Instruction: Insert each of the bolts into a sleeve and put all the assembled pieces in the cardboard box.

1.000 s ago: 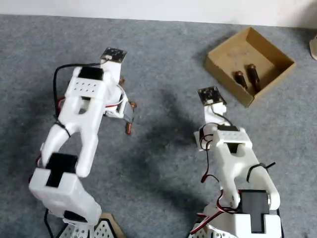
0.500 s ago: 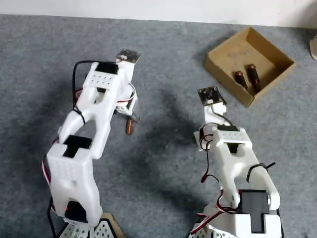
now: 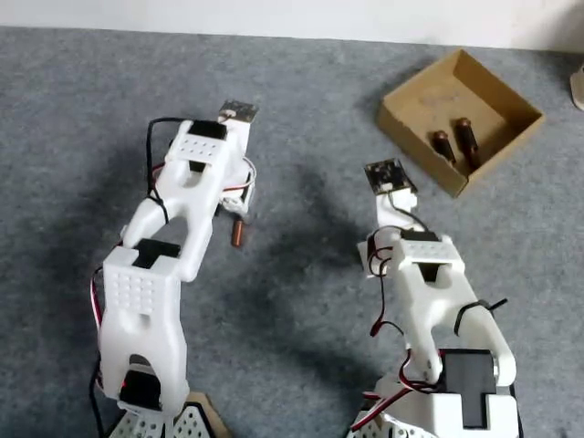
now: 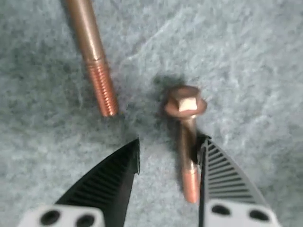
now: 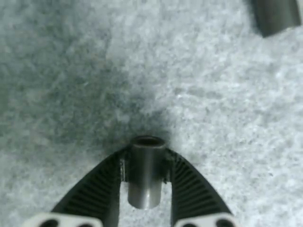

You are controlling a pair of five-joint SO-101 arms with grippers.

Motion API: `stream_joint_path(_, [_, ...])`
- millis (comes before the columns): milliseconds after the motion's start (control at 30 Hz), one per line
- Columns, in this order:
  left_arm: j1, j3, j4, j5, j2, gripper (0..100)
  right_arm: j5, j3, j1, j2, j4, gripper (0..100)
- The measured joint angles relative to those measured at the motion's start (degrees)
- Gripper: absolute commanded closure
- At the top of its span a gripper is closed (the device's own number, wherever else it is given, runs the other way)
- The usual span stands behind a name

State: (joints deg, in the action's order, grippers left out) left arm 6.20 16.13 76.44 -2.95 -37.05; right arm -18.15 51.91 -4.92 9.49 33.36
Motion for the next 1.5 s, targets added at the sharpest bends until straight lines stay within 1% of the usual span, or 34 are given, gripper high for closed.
stream_joint_path(167, [1.93,0.26,-3.34,0.00,-0.88,80,0.00,0.00,0.00,0.00,0.00,99.1])
stream_joint_path(367, [2.02,0.35,-4.13,0.00,-0.88,80,0.00,0.00,0.00,0.00,0.00,99.1])
stream_joint_path(433, [2.02,0.35,-4.13,0.00,-0.88,84,0.00,0.00,0.00,0.00,0.00,99.1])
stream_joint_path(500, [2.11,0.35,-4.13,-0.09,-0.88,94,0.00,0.00,0.00,0.00,0.00,99.1])
stream_joint_path(533, [2.11,0.35,-4.75,-0.09,-0.88,96,0.00,0.00,0.00,0.00,0.00,99.1])
stream_joint_path(700, [2.90,0.35,-6.59,-0.26,-1.14,95,0.00,0.00,0.00,0.00,0.00,99.1])
stream_joint_path(1033, [6.15,-0.18,-6.51,-0.35,-2.11,95,-0.53,0.00,0.00,0.00,0.00,99.1])
stream_joint_path(1067, [6.33,0.09,-6.07,-0.35,-1.93,95,-0.53,0.00,0.00,0.00,0.00,99.1])
stream_joint_path(1133, [6.59,-0.26,-5.89,-0.35,-0.79,100,-0.53,0.00,0.00,0.00,0.00,99.1])
stream_joint_path(1233, [7.21,-1.14,-5.89,-0.18,0.70,100,-0.53,0.00,0.00,0.00,0.00,99.1])
stream_joint_path(1367, [7.30,-1.58,-5.45,-4.84,3.25,100,-0.62,0.26,0.00,0.00,-0.97,99.1])
stream_joint_path(1500, [7.74,-1.58,-6.86,-9.49,5.10,100,1.58,0.44,0.00,0.00,-1.41,99.1])
